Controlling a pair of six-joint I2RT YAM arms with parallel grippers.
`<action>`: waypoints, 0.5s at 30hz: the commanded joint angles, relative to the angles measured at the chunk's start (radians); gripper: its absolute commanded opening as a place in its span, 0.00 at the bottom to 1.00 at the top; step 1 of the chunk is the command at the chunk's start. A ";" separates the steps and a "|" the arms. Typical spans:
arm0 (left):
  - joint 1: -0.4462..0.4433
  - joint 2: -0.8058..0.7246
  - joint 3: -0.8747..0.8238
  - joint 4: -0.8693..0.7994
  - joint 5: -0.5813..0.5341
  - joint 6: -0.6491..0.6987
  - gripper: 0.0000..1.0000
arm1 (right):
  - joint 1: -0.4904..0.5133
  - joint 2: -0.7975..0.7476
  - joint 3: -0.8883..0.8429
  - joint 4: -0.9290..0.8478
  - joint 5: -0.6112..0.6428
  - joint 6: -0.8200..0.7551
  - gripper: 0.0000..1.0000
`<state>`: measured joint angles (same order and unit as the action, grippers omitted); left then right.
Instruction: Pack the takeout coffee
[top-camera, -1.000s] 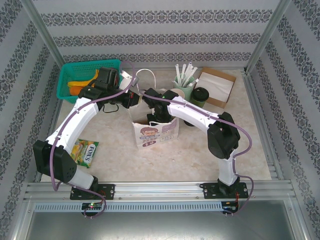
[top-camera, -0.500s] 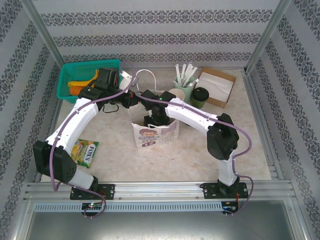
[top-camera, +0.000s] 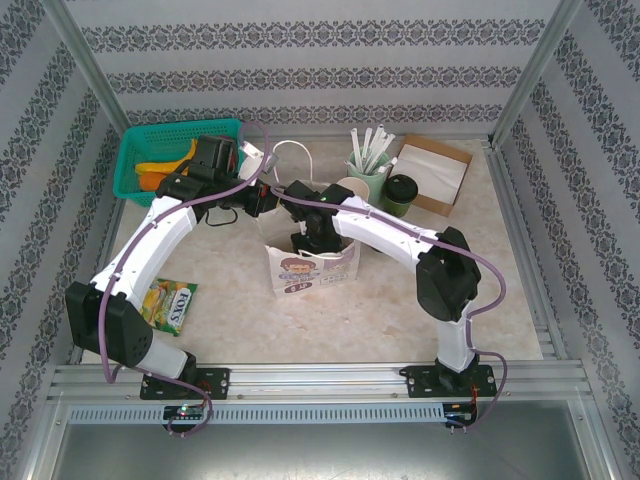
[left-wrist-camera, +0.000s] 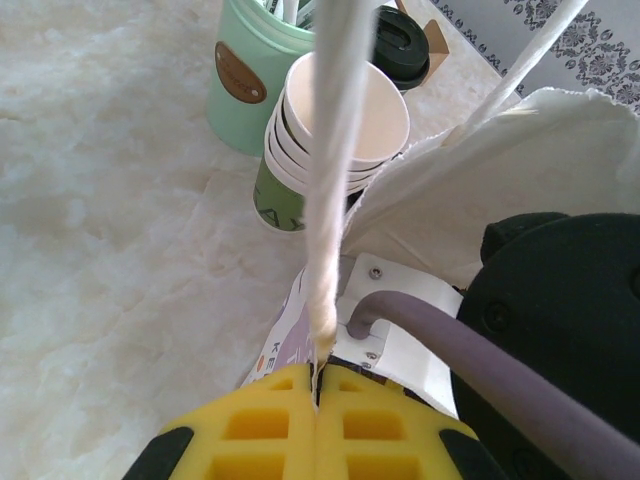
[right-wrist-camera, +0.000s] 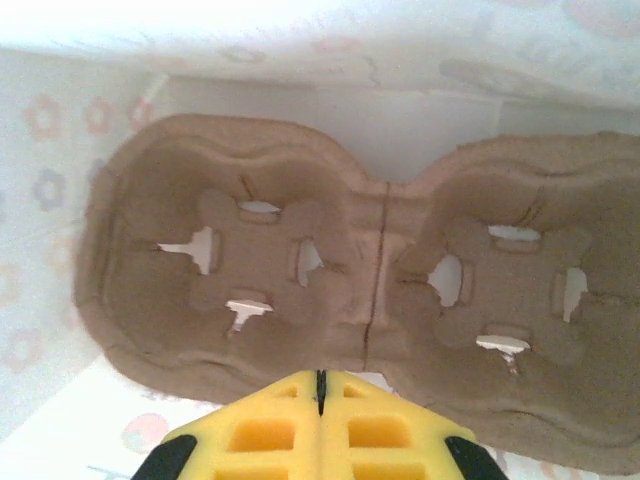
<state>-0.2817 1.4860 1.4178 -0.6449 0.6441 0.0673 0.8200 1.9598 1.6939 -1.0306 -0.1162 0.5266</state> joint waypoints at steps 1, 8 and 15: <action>-0.009 -0.027 -0.003 0.028 0.020 0.000 0.02 | -0.003 0.039 -0.039 0.007 0.023 -0.011 0.00; -0.010 -0.023 -0.003 0.028 0.022 0.000 0.02 | 0.004 0.076 -0.089 0.023 0.027 -0.022 0.00; -0.009 -0.022 -0.002 0.029 0.029 -0.003 0.02 | 0.004 0.084 -0.085 0.020 0.023 -0.048 0.00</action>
<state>-0.2817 1.4860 1.4178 -0.6449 0.6437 0.0673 0.8207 2.0266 1.6073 -0.9970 -0.1120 0.5125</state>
